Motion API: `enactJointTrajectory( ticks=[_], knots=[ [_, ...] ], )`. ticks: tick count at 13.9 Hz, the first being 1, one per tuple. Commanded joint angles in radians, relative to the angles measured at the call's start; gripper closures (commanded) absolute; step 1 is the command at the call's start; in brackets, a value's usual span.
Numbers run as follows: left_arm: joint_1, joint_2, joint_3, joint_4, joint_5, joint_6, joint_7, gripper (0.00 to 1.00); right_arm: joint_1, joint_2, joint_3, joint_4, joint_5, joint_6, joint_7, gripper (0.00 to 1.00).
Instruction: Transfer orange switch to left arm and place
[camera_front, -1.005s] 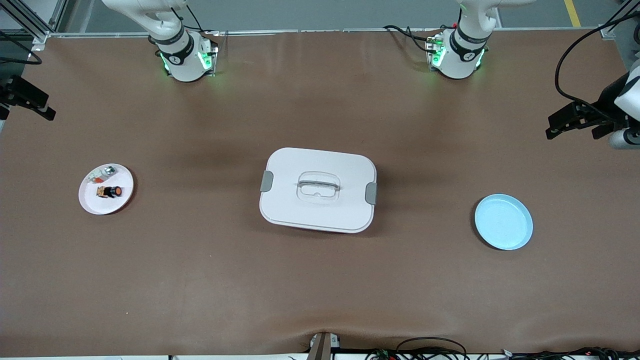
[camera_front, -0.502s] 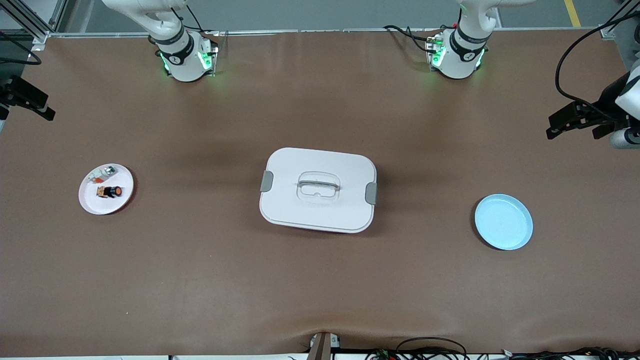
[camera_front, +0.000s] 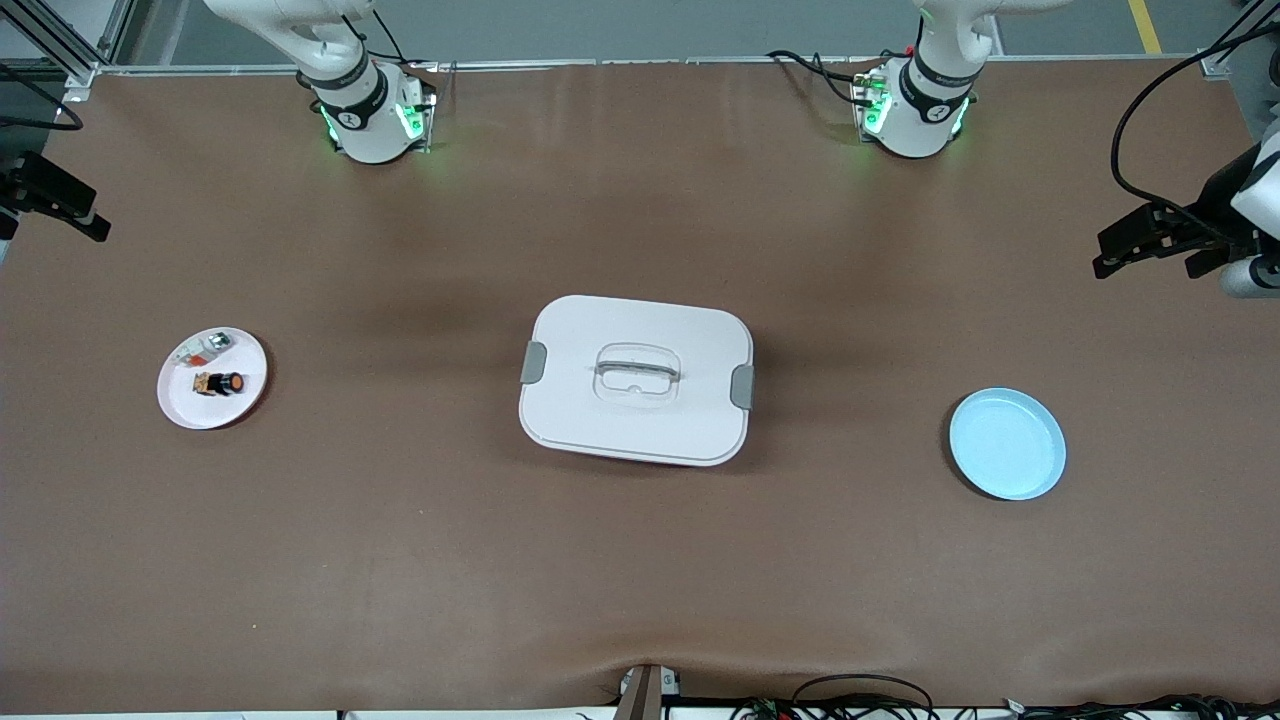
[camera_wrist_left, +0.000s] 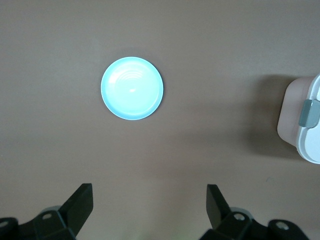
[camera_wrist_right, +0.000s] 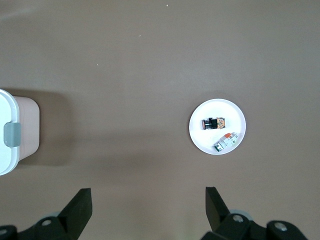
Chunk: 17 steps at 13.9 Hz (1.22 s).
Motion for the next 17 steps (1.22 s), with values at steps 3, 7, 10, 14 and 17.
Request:
enactJointTrajectory(
  ticks=[3, 7, 10, 14, 17],
  knots=[
    [0.002, 0.005, -0.002, 0.023, 0.024, -0.023, 0.012, 0.0, -0.016, -0.022, 0.009, -0.024, -0.006, 0.007, 0.015, 0.0],
    [0.002, 0.005, -0.002, 0.023, 0.024, -0.023, 0.014, 0.0, -0.02, -0.022, 0.009, -0.025, -0.003, -0.001, 0.015, 0.0],
    [0.002, 0.005, -0.002, 0.023, 0.024, -0.023, 0.014, 0.0, -0.022, -0.021, 0.009, -0.024, -0.001, -0.001, 0.016, 0.0],
    [0.002, 0.005, -0.002, 0.023, 0.024, -0.023, 0.014, 0.0, -0.011, 0.002, 0.014, 0.002, -0.012, 0.001, -0.002, 0.0],
    [0.002, 0.005, -0.002, 0.023, 0.023, -0.023, 0.012, 0.0, -0.026, 0.049, 0.011, 0.004, -0.006, 0.008, -0.005, 0.0]
  ],
)
